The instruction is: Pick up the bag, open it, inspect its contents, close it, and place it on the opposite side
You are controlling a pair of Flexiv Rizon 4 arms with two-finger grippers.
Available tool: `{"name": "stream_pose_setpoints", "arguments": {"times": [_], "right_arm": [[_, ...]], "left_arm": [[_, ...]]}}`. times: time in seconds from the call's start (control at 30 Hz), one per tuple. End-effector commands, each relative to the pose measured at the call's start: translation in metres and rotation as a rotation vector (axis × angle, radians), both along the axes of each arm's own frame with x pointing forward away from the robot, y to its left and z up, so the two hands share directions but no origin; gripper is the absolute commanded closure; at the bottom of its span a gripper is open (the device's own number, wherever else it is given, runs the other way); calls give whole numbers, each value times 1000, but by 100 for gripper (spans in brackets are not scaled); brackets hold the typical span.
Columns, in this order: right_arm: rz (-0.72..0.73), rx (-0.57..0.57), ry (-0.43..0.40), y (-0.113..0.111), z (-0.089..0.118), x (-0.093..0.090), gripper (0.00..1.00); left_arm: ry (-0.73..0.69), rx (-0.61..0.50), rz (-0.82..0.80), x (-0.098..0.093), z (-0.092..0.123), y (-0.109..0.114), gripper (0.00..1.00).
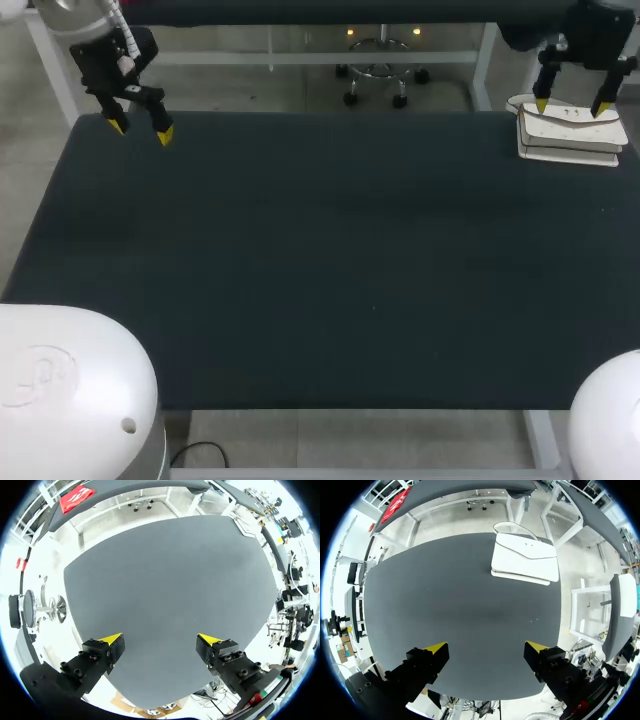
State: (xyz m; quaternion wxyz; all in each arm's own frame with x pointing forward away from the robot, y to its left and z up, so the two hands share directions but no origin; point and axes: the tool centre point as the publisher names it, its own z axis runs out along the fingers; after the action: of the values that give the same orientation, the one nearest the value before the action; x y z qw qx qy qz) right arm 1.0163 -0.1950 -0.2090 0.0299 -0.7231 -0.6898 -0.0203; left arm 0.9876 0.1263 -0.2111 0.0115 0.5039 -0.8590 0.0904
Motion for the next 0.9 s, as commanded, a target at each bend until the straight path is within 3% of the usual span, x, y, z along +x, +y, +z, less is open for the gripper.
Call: {"name": "stream_pose_setpoints", "arguments": {"times": [0.03, 0.47, 0.9], "right_arm": [[-23, 91, 7, -26, -6, 10, 0], [-152, 161, -9, -87, -34, 29, 0], [-232, 210, -6, -133, -57, 42, 0]], "left_arm": [[-150, -87, -223, -8, -10, -3, 0], [-272, -190, -713, -17, -32, -29, 0], [-330, -254, -926, -16, -47, -62, 0]]}}
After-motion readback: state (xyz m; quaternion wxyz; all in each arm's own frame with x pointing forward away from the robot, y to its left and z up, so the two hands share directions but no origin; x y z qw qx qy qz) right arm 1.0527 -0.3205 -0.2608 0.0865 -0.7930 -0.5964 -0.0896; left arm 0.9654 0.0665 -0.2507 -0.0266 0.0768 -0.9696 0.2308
